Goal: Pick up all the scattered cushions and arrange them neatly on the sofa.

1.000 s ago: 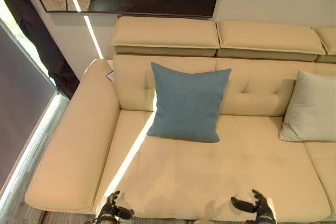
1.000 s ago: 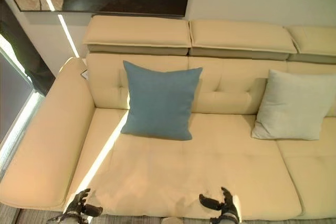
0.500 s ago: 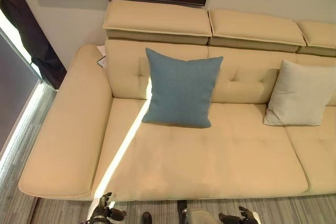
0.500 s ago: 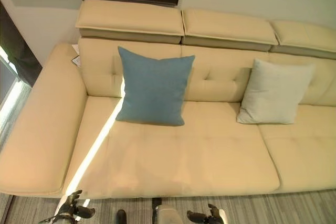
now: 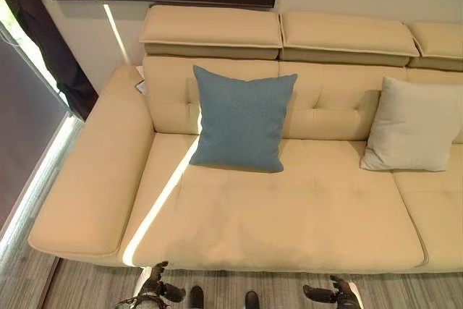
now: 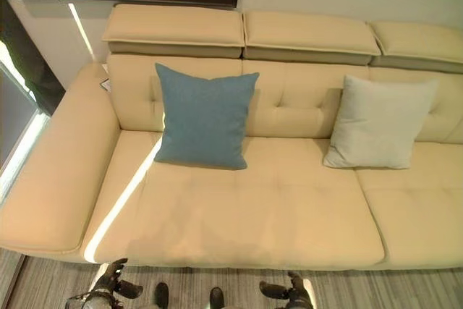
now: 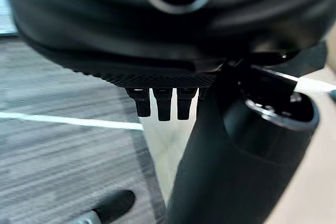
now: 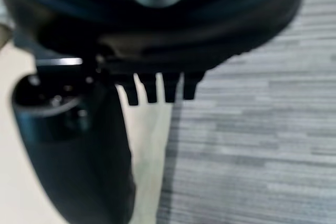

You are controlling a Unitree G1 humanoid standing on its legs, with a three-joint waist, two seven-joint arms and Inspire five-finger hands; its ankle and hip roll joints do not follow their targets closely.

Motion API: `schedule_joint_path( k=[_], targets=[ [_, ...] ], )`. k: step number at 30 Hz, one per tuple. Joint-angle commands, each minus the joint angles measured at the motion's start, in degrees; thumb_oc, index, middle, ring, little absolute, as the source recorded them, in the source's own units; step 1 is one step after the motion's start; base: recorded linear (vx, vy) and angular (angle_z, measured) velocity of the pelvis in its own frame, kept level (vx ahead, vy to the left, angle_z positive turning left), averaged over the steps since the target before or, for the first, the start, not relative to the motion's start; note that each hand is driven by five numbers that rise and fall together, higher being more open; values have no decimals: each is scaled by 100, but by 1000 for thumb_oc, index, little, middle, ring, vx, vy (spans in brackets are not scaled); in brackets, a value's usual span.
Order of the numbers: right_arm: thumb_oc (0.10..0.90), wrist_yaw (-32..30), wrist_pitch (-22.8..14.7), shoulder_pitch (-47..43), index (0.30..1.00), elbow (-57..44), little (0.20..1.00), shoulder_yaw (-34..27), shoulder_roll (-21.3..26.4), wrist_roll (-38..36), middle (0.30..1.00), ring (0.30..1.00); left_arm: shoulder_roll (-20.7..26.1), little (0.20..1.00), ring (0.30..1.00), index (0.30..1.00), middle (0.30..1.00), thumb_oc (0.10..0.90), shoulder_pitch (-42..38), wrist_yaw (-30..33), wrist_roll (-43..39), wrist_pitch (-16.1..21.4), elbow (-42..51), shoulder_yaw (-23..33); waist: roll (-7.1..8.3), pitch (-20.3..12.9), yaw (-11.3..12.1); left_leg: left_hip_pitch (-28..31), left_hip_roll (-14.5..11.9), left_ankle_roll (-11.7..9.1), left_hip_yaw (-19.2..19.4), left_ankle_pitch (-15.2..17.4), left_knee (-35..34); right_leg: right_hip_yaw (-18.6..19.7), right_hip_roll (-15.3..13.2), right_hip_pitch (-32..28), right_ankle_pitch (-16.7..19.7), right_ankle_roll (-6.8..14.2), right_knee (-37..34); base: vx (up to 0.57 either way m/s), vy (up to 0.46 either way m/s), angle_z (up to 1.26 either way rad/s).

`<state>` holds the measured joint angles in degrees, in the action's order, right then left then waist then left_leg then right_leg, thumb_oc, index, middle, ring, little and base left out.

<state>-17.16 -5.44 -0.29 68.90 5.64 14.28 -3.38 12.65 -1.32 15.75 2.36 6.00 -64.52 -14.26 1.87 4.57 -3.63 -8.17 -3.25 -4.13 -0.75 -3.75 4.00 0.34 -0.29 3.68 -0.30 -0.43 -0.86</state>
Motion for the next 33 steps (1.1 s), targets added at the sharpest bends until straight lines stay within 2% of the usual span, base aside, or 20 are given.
schedule_joint_path(
  k=[1, 2, 4, 5, 7, 10, 13, 14, 15, 16, 17, 18, 19, 21, 22, 24, 25, 27, 28, 33],
  targets=[
    [800, -185, -150, 6, 900, -155, 900, -131, 171, -137, 900, 900, 215, 900, 900, 900, 900, 800, -154, 86, -47, 160, 4, 242, 367, 42, -2, -97, 760, 267, -528, 1132, 1098, 408, -187, 101, -13, 637, 259, -147, 141, -37],
    [800, -172, -136, 11, 900, -127, 900, -114, 189, -100, 900, 900, 165, 900, 900, 900, 900, 800, -118, 82, -100, 188, -7, 258, 360, -13, -20, 99, 829, 238, -1047, 1165, 1226, 561, -164, 278, 96, 659, 289, -144, 140, -50],
    [800, -172, -136, 12, 900, -128, 900, -113, 192, -100, 900, 900, 162, 900, 900, 900, 900, 800, -117, 82, -100, 189, -8, 257, 351, 0, -16, 118, 819, 237, -1048, 1177, 1226, 561, -154, 260, 93, 655, 290, -65, 112, -58],
    [800, -184, -108, 47, 900, -157, 900, -90, 209, -51, 900, 900, 140, 900, 900, 900, 900, 800, -94, 102, -111, 226, 54, 201, 299, -20, -35, 318, 878, 235, -1500, 1227, 1076, 720, -132, 396, 176, 704, 342, -79, 197, -60],
    [800, -208, -76, -8, 900, -134, 900, -86, 186, -50, 900, 900, 161, 900, 900, 900, 900, 800, -220, 73, -47, 227, 61, 67, 309, 8, -128, 453, 901, 294, -1551, 1305, 631, 807, -173, 628, 320, 801, 364, -171, 286, -49],
    [800, -200, -42, -41, 900, -122, 900, -67, 158, -53, 900, 900, 180, 900, 900, 900, 900, 800, -273, 59, -27, 233, 81, 16, 340, 42, -151, 411, 959, 325, -1558, 1328, 604, 864, -193, 740, 428, 863, 349, -114, 123, -24],
    [800, -169, 66, -104, 900, -131, 900, 108, -40, 23, 900, 900, 292, 900, 900, 900, 900, 800, -379, -6, 92, 230, 30, -72, 421, 187, -169, 332, 1037, 438, -1275, 1125, 201, 952, -155, 1208, 956, 1167, 178, -286, 257, -67],
    [800, -165, 86, -130, 900, -106, 900, 149, -52, 58, 900, 900, 323, 900, 900, 900, 900, 800, -412, -12, 134, 209, -22, -87, 372, 261, -112, 291, 957, 452, -1116, 1068, 155, 742, -108, 1285, 819, 1135, 261, -248, 168, -109],
    [800, -165, 86, -132, 900, -106, 900, 149, -56, 58, 900, 900, 327, 900, 900, 900, 900, 800, -414, -12, 134, 209, -23, -86, 386, 246, -120, 273, 971, 452, -1119, 1041, 140, 744, -124, 1306, 826, 1140, 259, -331, 257, -164],
    [800, -155, 60, -137, 900, -48, 900, 214, -7, 150, 900, 900, 330, 900, 900, 900, 900, 800, -345, -42, 130, 159, -93, -54, 229, 304, 93, 201, 823, 513, -729, 822, -82, -216, -256, 1086, 272, 905, 760, -236, 187, -140],
    [800, -155, 60, -138, 900, -48, 900, 213, -9, 150, 900, 900, 332, 900, 900, 900, 900, 800, -346, -42, 130, 159, -93, -54, 235, 296, 87, 189, 830, 514, -733, 805, -91, -218, -264, 1099, 279, 907, 757, -308, 207, -108],
    [800, -146, 52, -107, 900, -29, 900, 190, -8, 147, 900, 900, 324, 900, 900, 900, 900, 800, -309, -61, 150, 145, -141, -46, 201, 263, 126, 187, 788, 533, -662, 760, -158, -326, -249, 985, 111, 858, 953, -206, 39, -103],
    [800, -134, 37, -13, 900, 47, 900, 130, -2, 142, 900, 900, 306, 900, 900, 900, 900, 800, -224, -93, 204, 102, -232, -28, 144, 194, 201, 151, 686, 574, -455, 721, -174, -503, -282, 690, -204, 778, 1295, -205, 39, -115],
    [800, -134, 37, -13, 900, 47, 900, 129, -3, 142, 900, 900, 307, 900, 900, 900, 900, 800, -225, -93, 204, 102, -232, -28, 145, 180, 200, 133, 687, 574, -455, 709, -177, -503, -283, 707, -192, 779, 1287, -134, -1, -109],
    [800, -127, 29, 47, 900, 138, 900, 86, 11, 168, 900, 900, 288, 900, 900, 900, 900, 800, -154, -122, 230, 75, -288, 5, 101, 80, 330, 42, 576, 579, -195, 664, -188, -775, -415, 342, -400, 774, 1392, -198, -34, -57],
    [800, -132, 27, 75, 900, 131, 900, 61, 20, 192, 900, 900, 279, 900, 900, 900, 900, 800, -110, -124, 223, 75, -262, 23, 135, -23, 461, -39, 524, 541, 94, 652, -173, -1031, -571, 31, -358, 783, 1080, -158, -90, -80],
    [800, -131, 48, 91, 900, 126, 900, 59, 14, 171, 900, 900, 271, 900, 900, 900, 900, 800, -132, -130, 229, 73, -272, 22, 210, -135, 472, -49, 514, 505, 275, 664, -111, -950, -550, -138, -360, 838, 638, -32, -109, -129],
    [800, -132, 50, 93, 900, 124, 900, 58, 13, 171, 900, 900, 271, 900, 900, 900, 900, 800, -132, -130, 229, 73, -273, 21, 211, -132, 484, -43, 511, 504, 287, 668, -110, -938, -548, -142, -356, 837, 632, -30, -107, -91],
    [800, -136, 72, 68, 900, 132, 900, 104, 43, 144, 900, 900, 215, 900, 900, 900, 900, 800, -227, -141, 178, 61, -195, -67, 184, -88, 396, -98, 427, 440, 355, 695, 127, -663, -411, -97, -357, 791, 460, -54, -130, -35],
    [800, -145, 59, 154, 900, 106, 900, 73, 105, 69, 900, 900, 103, 900, 900, 900, 900, 800, -359, -188, 240, 32, -57, -283, 108, 24, 228, -100, 326, 368, 413, 763, 418, -514, -266, -168, -385, 658, 338, -40, -86, -26]
  ],
)
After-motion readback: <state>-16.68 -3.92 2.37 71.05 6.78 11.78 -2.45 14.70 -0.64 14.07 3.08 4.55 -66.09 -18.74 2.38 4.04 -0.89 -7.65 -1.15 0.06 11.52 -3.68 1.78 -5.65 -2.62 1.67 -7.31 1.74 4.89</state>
